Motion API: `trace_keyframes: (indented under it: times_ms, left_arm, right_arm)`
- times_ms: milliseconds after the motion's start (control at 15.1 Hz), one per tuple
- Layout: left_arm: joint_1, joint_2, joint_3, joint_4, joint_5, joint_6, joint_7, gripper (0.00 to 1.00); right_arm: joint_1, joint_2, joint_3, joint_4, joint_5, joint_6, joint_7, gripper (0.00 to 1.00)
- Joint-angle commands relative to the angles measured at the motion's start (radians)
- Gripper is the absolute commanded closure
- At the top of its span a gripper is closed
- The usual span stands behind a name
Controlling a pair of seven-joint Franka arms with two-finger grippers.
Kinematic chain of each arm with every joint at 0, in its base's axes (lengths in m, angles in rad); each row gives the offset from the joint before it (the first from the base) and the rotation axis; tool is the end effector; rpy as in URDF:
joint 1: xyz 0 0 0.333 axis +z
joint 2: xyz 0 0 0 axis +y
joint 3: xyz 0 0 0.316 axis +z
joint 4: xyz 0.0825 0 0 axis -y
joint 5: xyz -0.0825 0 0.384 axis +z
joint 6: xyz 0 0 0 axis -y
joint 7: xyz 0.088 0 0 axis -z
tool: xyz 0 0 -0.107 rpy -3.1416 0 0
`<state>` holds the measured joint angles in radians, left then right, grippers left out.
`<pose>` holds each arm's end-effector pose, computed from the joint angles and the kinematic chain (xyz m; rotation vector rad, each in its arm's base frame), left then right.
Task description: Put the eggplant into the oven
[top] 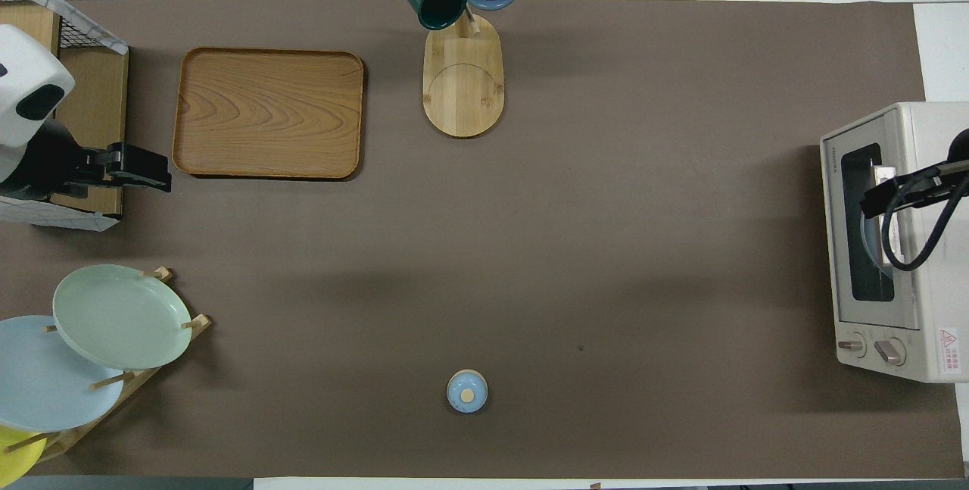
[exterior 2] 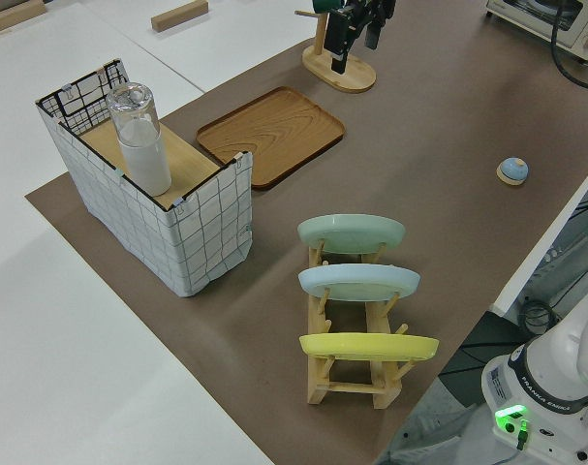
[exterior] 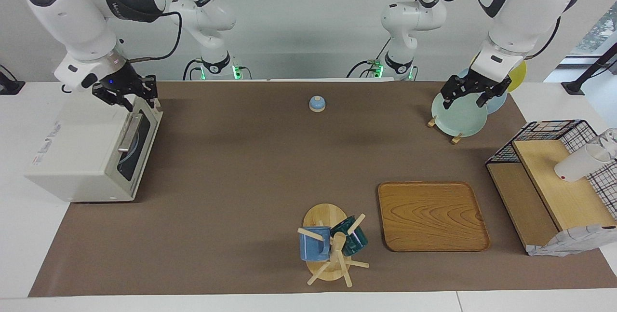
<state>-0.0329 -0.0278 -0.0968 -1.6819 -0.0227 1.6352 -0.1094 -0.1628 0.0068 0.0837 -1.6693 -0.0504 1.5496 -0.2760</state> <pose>0.5442 -0.0740 0.5927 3.1237 -0.0290 -0.0332 0.5468 -0.0490 0.5730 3.0926 0.3088 -0.2074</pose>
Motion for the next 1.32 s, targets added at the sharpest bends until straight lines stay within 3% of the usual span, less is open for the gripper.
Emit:
trace_keyframes:
  times_ms: [0, 132, 198, 397, 529, 1257]
  left_arm:
    - [0.011, -0.012, -0.006, -0.006, 0.001, -0.005, -0.001, 0.00]
    - [0.011, -0.012, -0.006, -0.006, 0.001, -0.005, -0.001, 0.00]
    - [0.011, -0.012, -0.004, -0.006, 0.001, -0.003, -0.001, 0.00]
    - [0.011, -0.012, -0.004, -0.006, 0.001, -0.005, -0.001, 0.00]
    - [0.011, -0.014, -0.004, -0.006, 0.001, -0.005, -0.001, 0.00]
    - [0.011, -0.014, -0.006, -0.006, 0.001, -0.005, -0.001, 0.00]
  right_arm:
    - [-0.007, 0.022, 0.002, 0.042, 0.020, -0.014, 0.023, 0.00]
    - [0.009, 0.038, -0.007, 0.054, 0.023, -0.025, 0.029, 0.00]
    - [0.079, 0.041, -0.034, 0.054, 0.005, -0.037, 0.056, 0.00]
    - [0.140, 0.024, -0.107, 0.051, 0.006, -0.036, 0.083, 0.00]
    - [0.181, -0.022, -0.165, -0.002, 0.014, -0.026, 0.087, 0.00]
    - [0.184, -0.044, -0.168, 0.011, 0.020, -0.011, 0.176, 0.00]
